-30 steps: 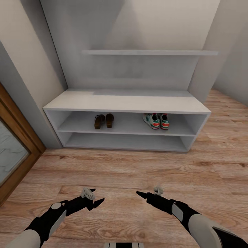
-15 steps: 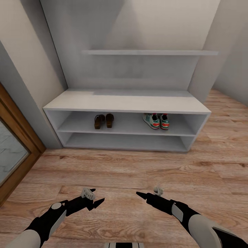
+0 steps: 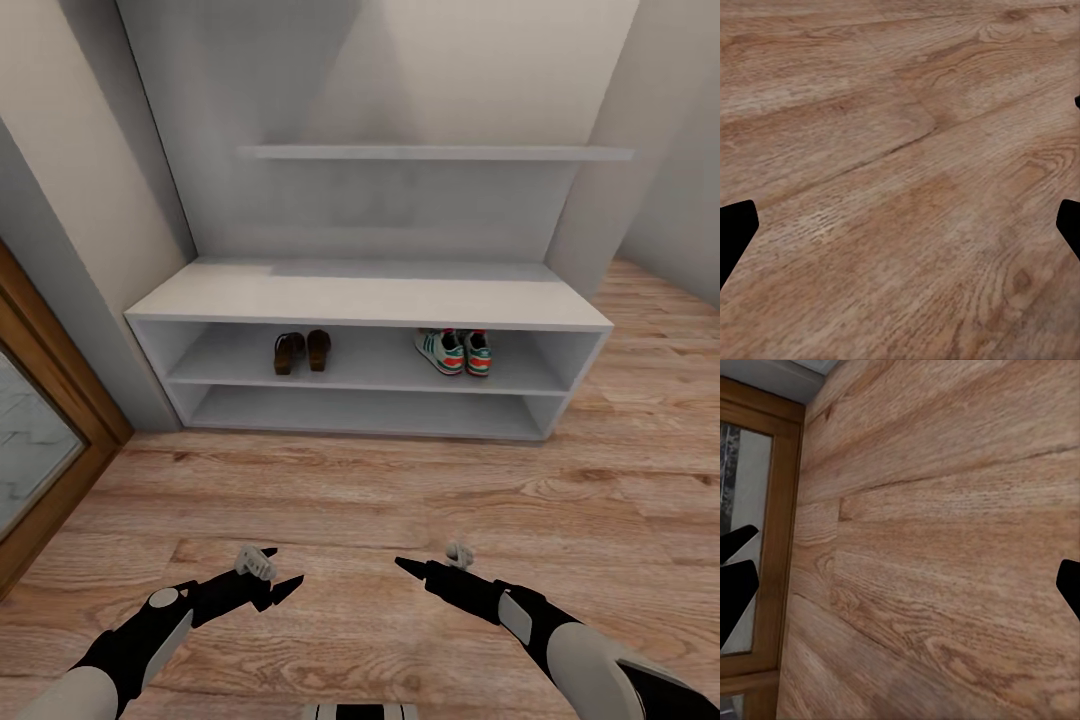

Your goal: Pick up the two gym shoes and the two sandals from the corridor floor and place them onto the hallstand (shoe rack) in the corridor, making sure they are on the rack and not on the floor. Arrange them so the two gym shoes are next to each other and the two sandals are next to each other.

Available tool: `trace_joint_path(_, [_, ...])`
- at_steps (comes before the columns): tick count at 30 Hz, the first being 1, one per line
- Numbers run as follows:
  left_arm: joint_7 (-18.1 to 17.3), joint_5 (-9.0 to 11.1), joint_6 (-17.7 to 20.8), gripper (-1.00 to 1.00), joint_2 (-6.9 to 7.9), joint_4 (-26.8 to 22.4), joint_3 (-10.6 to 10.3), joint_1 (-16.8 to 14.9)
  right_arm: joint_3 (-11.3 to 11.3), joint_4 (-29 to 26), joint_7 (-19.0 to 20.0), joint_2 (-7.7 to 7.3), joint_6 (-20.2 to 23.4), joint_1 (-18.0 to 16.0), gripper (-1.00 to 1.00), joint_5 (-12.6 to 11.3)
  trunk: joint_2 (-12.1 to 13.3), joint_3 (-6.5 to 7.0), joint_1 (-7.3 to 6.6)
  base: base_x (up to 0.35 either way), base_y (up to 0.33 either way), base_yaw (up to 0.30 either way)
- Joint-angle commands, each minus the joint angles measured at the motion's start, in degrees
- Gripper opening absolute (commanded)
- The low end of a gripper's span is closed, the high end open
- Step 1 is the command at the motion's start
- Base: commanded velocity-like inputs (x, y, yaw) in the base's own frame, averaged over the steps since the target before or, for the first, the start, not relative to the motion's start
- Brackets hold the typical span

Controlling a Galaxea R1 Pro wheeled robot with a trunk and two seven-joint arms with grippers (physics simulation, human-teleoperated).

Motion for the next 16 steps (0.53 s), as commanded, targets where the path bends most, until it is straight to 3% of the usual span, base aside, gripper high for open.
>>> trace_joint_path(1, [0.09, 0.33, -0.38, 1.00, 0.07, 0.04, -0.42, -0.07, -0.09, -0.02, 0.17, -0.01, 0.60, 0.00, 1.00, -0.37, -0.02, -0.04, -0.01, 0.000, 0.000, 0.000])
trace_joint_path(16, [0.01, 0.33, -0.38, 1.00, 0.07, 0.04, -0.50, -0.07, -0.09, -0.02, 0.17, -0.01, 0.60, 0.25, 1.00, -0.37, -0.02, -0.04, -0.01, 0.000, 0.000, 0.000])
